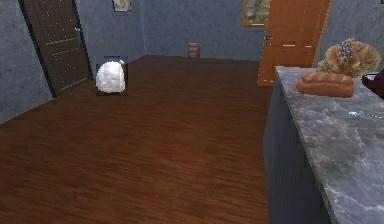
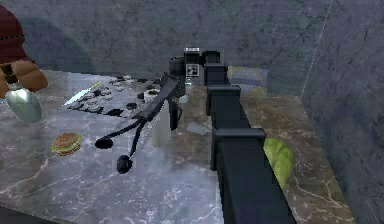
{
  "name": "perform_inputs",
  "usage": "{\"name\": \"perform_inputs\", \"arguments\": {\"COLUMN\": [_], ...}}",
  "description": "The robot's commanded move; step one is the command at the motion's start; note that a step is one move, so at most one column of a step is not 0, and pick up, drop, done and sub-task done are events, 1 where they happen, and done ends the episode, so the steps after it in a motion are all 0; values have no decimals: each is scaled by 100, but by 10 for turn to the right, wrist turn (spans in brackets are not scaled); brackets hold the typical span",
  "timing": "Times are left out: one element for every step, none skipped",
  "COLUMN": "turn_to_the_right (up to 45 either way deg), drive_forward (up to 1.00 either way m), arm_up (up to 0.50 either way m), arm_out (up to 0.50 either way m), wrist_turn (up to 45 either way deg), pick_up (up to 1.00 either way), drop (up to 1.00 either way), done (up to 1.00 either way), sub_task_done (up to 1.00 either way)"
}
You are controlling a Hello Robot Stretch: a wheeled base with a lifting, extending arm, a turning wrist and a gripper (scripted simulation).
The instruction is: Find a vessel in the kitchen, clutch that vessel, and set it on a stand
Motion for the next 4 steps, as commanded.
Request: {"name": "perform_inputs", "arguments": {"turn_to_the_right": [0, 0, 0, 0], "drive_forward": [0, 0, 0, 0], "arm_up": [0, 0, 0, -16], "arm_out": [0, 0, 0, 0], "wrist_turn": [450, 450, 270, 0], "pick_up": [0, 0, 0, 0], "drop": [0, 0, 0, 0], "done": [0, 0, 0, 0], "sub_task_done": [0, 0, 0, 0]}}
